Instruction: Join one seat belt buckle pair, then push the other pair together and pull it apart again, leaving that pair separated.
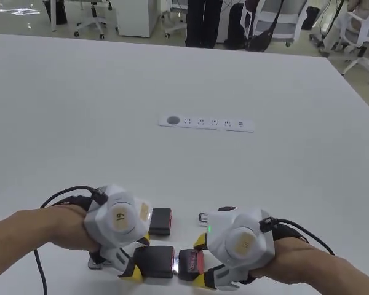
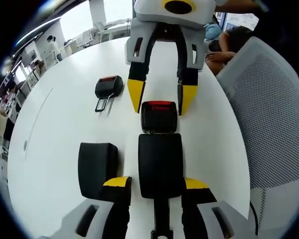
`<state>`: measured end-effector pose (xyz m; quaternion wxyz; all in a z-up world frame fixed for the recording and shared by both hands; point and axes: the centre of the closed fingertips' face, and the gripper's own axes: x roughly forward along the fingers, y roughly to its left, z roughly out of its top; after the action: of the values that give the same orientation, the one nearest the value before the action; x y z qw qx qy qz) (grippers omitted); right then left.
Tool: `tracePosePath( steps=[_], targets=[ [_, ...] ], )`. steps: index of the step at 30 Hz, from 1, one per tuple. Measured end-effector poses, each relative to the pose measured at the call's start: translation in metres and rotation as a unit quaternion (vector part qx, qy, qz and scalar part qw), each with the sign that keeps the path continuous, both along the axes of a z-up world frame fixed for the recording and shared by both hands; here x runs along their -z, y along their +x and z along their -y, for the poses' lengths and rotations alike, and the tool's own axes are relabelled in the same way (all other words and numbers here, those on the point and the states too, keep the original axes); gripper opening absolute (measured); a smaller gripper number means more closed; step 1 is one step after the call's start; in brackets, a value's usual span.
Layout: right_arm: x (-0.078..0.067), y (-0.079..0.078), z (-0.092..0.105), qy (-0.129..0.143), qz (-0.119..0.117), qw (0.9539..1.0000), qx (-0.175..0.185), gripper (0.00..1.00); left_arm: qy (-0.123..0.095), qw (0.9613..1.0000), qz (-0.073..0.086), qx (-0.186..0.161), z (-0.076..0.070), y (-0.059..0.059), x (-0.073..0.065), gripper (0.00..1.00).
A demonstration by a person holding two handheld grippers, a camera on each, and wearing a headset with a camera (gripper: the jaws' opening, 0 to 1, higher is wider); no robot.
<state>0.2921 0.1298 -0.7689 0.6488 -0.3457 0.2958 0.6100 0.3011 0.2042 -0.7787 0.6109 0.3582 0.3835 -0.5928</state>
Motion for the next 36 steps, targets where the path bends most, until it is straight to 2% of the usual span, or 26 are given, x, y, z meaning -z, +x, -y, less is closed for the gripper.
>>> tracePosePath(
  steps=[3, 9, 11, 16, 22, 24, 30, 31, 36],
  targets=[
    [-0.006, -0.002, 0.001, -0.001, 0.005, 1.0000, -0.006, 0.35, -0.007, 0.9998, -0.006, -0.015, 0.002, 0.001, -0.004, 0.41],
    [-0.012, 0.003, 0.005, -0.002, 0.012, 0.9999, -0.008, 0.38, -0.014, 0.9996, 0.000, -0.023, 0.006, 0.004, -0.018, 0.45],
    [-0.016, 0.007, 0.008, -0.002, 0.017, 0.9998, -0.005, 0.38, -0.013, 0.9997, 0.005, -0.019, 0.006, 0.005, -0.022, 0.47],
    [-0.028, 0.016, 0.014, 0.002, 0.024, 0.9997, 0.002, 0.40, -0.019, 0.9996, 0.002, -0.020, 0.008, 0.010, -0.029, 0.49],
    [-0.033, 0.027, 0.020, 0.004, 0.029, 0.9995, 0.009, 0.41, -0.030, 0.9992, 0.004, -0.027, 0.009, 0.017, -0.038, 0.49],
    [-0.035, 0.031, 0.023, 0.003, 0.031, 0.9995, 0.012, 0.42, -0.031, 0.9991, 0.005, -0.027, 0.010, 0.016, -0.043, 0.49],
    [-0.041, 0.047, 0.031, -0.001, 0.036, 0.9991, 0.022, 0.43, -0.034, 0.9989, 0.013, -0.031, 0.009, 0.027, -0.045, 0.49],
    [-0.041, 0.049, 0.032, -0.002, 0.037, 0.9991, 0.023, 0.43, -0.035, 0.9987, 0.016, -0.033, 0.005, 0.034, -0.045, 0.49],
    [-0.040, 0.058, 0.041, -0.011, 0.039, 0.9988, 0.028, 0.44, -0.035, 0.9981, 0.023, -0.045, 0.005, 0.045, -0.045, 0.49]
  ],
)
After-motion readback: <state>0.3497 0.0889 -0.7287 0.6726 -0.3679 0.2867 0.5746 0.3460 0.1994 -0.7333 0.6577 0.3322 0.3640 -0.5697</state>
